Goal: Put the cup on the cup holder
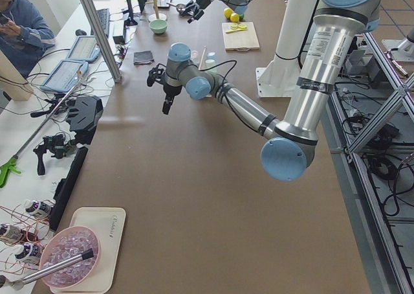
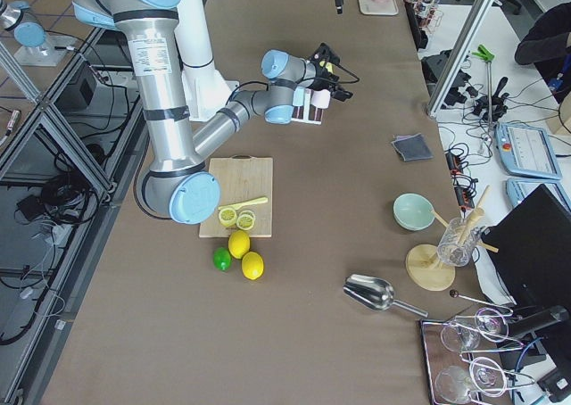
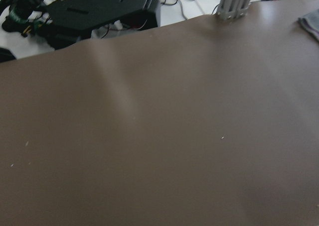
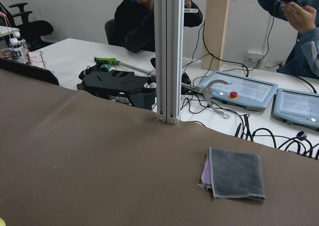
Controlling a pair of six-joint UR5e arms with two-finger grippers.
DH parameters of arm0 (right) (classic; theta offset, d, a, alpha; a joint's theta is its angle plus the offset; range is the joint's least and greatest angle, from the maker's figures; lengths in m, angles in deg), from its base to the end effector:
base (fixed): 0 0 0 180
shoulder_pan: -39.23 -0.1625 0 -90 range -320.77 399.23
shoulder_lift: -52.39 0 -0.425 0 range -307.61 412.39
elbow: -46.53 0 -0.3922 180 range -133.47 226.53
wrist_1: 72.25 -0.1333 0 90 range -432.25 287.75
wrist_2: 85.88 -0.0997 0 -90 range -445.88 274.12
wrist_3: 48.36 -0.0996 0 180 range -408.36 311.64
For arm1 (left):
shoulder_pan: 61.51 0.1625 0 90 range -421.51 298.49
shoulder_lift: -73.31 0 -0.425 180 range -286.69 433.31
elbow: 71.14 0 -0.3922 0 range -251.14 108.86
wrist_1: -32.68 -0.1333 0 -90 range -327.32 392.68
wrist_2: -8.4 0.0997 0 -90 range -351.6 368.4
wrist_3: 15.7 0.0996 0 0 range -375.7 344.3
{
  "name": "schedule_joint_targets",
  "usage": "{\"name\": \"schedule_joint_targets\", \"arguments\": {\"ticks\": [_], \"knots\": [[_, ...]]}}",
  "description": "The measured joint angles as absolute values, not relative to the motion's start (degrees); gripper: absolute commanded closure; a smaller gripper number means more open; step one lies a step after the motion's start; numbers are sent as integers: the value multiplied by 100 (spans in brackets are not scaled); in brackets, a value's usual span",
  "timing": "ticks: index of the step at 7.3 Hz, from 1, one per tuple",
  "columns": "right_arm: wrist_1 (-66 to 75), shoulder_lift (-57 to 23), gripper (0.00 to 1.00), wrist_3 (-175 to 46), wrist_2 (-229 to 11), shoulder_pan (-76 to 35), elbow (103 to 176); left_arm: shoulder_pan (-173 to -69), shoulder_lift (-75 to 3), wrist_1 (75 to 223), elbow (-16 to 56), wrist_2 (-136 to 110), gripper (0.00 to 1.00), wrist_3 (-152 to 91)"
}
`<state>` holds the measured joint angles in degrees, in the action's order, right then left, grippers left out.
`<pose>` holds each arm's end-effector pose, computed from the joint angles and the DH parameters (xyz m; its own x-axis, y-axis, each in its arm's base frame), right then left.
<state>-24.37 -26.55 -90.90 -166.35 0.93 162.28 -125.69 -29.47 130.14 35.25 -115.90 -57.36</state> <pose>-0.3082 -0.4343 0.2656 0.6462 -0.4156 0.6401 -0.3884 0.5429 0.7446 0.1769 -0.5427 0.3924 0.6785 0.0147 -0.7345 0.1358 0.9800 0.1452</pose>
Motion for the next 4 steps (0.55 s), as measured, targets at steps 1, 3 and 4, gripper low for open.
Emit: {"name": "schedule_joint_targets", "arguments": {"ticks": [1, 3, 4], "knots": [[-1824, -2799, 0, -9309, -16958, -40, 16460, -12950, -2594, 12767, 3476, -11894, 2, -5714], [-755, -3008, 0, -9684, -17904, -625, 16654, -13650, -1907, 12624, 3263, -12411, 2, -5621], [-199, -3037, 0, -9770, -18551, -1103, 16668, -13994, -1703, 12596, 3069, -12576, 2, -5405]]}}
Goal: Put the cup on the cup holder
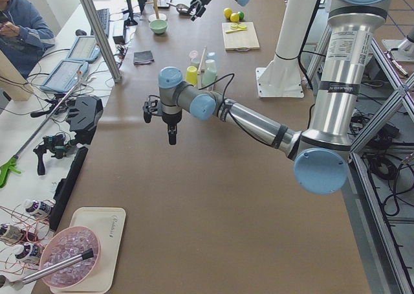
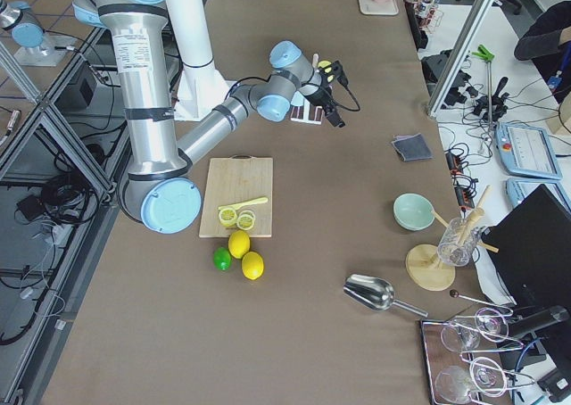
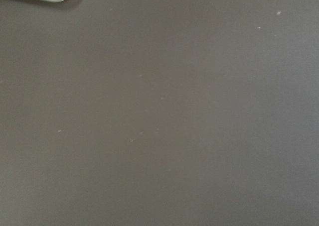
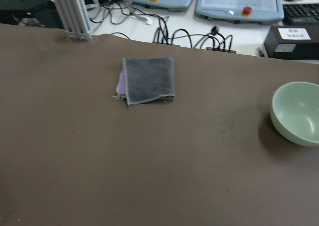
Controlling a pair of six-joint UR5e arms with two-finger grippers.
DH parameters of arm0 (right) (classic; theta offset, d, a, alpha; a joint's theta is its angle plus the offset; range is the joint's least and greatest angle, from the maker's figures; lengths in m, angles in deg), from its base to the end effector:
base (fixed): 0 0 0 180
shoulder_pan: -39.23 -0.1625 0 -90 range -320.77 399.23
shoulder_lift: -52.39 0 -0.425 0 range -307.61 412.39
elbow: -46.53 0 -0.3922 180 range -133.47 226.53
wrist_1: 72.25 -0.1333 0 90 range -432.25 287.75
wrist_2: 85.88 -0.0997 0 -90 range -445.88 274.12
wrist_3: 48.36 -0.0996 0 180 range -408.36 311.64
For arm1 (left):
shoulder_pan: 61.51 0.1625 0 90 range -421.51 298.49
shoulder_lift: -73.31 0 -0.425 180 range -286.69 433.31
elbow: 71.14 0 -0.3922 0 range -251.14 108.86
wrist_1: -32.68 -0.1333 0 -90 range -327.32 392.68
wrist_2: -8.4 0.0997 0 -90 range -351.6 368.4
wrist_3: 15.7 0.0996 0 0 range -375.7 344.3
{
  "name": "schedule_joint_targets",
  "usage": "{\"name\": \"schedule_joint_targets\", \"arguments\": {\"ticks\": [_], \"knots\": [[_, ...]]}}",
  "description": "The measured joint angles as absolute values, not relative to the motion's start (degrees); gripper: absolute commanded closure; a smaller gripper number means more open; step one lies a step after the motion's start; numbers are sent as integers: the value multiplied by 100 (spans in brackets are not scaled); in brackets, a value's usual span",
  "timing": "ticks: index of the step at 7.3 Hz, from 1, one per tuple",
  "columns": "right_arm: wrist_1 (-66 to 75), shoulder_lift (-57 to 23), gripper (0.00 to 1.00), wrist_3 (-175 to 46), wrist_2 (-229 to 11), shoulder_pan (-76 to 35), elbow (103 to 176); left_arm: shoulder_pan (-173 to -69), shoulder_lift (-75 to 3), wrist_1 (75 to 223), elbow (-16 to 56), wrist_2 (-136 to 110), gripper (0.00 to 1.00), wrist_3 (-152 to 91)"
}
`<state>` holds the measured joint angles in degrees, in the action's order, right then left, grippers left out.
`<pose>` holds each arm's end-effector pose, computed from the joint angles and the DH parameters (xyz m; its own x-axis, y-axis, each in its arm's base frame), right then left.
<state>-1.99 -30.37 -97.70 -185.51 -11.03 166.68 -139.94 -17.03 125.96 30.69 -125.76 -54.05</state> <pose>-0.2311 -0.4604 0.3155 0.6986 -0.1645 0.6963 -0.2809 0.8320 0.4784 0.0379 -0.5037 0.5471 0.6419 -0.3305 -0.6919 0.2614 0.9426 -0.2077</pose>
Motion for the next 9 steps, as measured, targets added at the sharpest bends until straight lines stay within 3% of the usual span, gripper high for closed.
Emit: {"name": "schedule_joint_targets", "arguments": {"ticks": [4, 7, 9], "knots": [[1990, -3215, 0, -9553, -20317, -2584, 16575, -14920, -1579, 11929, 2318, -12775, 2, -3561], [2502, -3997, 0, -7664, -20858, -3277, 16393, -14958, -1605, 11881, 2271, -12789, 2, -3327], [2512, -4441, 0, -6205, -21366, -4042, 15855, -14944, -1621, 11872, 2269, -12782, 2, -3320]]}}
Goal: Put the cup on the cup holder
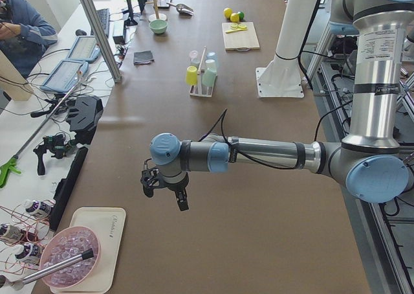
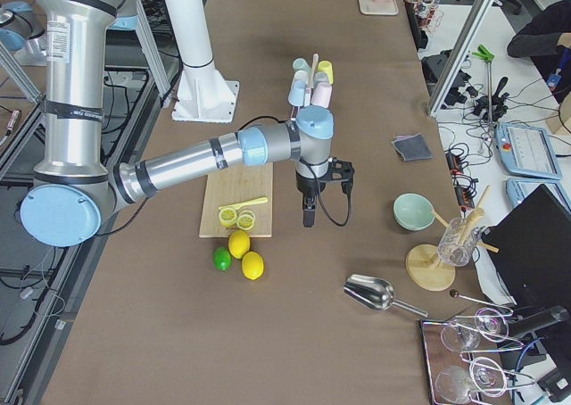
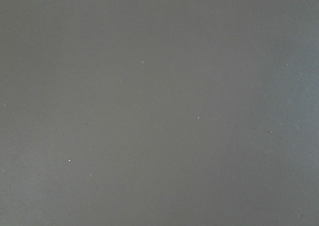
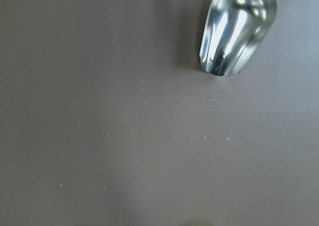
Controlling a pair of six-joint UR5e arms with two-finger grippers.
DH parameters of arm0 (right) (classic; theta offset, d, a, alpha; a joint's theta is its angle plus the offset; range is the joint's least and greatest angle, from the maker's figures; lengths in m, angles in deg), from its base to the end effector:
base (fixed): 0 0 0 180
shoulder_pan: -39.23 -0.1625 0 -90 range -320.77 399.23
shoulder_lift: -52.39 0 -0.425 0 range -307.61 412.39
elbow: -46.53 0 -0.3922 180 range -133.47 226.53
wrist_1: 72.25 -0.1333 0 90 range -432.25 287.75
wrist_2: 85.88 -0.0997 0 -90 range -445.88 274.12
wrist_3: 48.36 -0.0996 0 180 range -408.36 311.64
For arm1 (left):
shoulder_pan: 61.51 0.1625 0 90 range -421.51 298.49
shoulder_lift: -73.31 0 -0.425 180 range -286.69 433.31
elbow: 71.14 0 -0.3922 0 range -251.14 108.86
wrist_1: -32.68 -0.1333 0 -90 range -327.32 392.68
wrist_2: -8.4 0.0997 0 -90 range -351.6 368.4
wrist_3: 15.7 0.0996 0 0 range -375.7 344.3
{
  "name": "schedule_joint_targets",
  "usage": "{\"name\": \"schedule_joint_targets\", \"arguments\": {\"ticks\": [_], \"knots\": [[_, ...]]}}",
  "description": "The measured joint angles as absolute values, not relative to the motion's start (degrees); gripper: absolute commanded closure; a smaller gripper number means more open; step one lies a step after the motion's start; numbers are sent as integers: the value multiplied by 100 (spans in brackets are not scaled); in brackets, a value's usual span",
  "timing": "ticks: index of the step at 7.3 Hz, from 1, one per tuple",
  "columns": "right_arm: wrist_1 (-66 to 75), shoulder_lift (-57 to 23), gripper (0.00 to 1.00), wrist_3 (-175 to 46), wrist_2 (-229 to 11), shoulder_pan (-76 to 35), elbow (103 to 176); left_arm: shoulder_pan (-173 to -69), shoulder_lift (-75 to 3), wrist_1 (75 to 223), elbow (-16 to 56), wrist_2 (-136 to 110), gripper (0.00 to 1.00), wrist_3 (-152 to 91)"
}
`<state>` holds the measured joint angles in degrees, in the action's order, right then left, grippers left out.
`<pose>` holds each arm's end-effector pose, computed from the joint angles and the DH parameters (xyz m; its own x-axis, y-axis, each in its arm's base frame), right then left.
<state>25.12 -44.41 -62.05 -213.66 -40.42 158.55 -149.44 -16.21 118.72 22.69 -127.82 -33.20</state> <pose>-0.0075 -0.4435 0.5459 0.7829 0.0127 0.6220 -0.0075 0.9999 -0.0109 -0.0438 -0.4888 0.6345 0.6706 -0.2840 -0.6853 0.1736 0.9582 -0.2273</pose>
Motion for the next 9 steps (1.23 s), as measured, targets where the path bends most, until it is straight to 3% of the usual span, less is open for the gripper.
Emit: {"name": "schedule_joint_targets", "arguments": {"ticks": [3, 9], "knots": [[2483, -4518, 0, -4971, -22005, -4888, 14552, -14953, -1364, 11833, 2575, -12777, 2, -3326], [2470, -4458, 0, -4848, -21991, -4964, 14167, -14951, -1153, 11788, 2830, -12729, 2, -3308]]}}
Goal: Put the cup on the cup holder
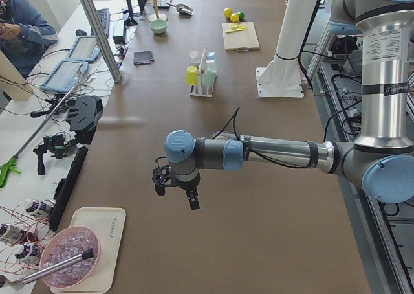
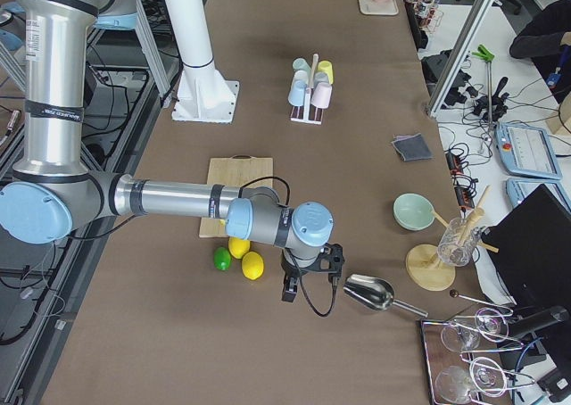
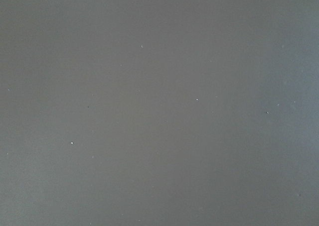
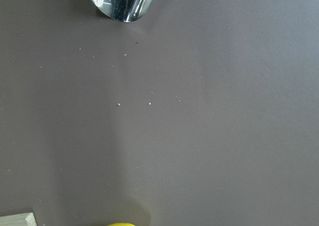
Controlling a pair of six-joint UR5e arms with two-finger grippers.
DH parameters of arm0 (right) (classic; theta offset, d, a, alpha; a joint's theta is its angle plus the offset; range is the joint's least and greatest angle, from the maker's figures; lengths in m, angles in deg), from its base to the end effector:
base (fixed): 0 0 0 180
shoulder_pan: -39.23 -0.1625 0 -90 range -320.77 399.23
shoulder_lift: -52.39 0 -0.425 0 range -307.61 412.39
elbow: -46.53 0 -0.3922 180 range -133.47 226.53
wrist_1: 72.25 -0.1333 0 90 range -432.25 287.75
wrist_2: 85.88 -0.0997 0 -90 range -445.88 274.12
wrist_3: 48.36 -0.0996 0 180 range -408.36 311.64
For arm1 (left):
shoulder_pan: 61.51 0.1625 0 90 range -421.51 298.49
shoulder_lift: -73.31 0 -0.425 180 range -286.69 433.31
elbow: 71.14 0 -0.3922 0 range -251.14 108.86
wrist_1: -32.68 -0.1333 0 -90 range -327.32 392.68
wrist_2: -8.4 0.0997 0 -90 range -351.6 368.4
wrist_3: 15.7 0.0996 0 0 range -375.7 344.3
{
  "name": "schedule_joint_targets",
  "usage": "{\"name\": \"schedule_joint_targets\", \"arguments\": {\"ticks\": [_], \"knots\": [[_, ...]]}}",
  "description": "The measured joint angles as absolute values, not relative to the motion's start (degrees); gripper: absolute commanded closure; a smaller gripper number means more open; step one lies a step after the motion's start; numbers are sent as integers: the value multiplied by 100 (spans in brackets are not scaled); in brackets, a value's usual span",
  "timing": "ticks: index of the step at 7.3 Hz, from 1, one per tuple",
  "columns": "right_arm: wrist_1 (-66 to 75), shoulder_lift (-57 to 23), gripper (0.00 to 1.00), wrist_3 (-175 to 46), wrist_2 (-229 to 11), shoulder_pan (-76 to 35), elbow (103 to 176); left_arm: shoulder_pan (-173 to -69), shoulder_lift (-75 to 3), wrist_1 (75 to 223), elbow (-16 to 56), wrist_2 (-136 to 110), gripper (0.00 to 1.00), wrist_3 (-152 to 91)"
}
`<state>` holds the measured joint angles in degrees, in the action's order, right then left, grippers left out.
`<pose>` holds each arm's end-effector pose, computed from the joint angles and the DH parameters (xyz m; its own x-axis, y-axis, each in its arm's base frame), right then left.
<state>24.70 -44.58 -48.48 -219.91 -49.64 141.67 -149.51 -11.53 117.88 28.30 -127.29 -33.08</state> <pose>0.0556 -0.4292 0.6829 0.7210 0.0940 0.6866 0.0180 0.9879 -0.1541 -0.0462 -0.4538 0.6270 0.6769 -0.2814 -0.6802 0.1753 0.9591 -0.2224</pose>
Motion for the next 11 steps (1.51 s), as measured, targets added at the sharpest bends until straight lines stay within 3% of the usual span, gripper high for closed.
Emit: {"name": "schedule_joint_targets", "arguments": {"ticks": [11], "knots": [[2469, -4261, 0, -4850, -21765, -4971, 14286, -14953, -1099, 11782, 2827, -12730, 2, -3307]]}}
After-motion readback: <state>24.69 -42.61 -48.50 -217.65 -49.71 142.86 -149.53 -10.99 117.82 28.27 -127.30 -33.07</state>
